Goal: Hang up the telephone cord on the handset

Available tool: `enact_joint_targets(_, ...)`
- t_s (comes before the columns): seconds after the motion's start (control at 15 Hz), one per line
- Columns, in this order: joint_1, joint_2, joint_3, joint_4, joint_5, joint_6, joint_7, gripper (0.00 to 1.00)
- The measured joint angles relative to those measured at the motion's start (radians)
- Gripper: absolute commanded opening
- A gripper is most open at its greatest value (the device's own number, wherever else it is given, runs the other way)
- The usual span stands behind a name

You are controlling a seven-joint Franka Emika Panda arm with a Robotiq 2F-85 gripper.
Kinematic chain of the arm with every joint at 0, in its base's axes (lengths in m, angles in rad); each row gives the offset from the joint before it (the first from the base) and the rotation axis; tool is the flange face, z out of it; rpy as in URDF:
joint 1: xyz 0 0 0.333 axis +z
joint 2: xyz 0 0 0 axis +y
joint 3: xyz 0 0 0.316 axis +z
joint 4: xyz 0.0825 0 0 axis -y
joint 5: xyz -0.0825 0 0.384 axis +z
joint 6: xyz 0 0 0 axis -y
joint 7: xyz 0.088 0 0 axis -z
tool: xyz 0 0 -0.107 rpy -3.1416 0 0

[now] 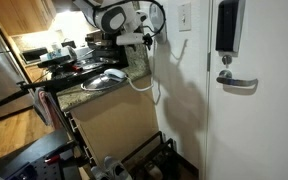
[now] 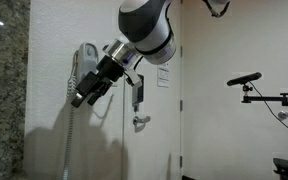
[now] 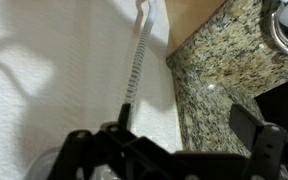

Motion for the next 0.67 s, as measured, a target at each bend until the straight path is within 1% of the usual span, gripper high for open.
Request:
enact_joint_targets(0.4,0.001,0.001,0.000,0.000,0.000,-0.001,0.001,1.00)
enact_joint_targets(0.67,0.005,0.034,0.006,0.011,0.000,-0.001,0.001,1.00)
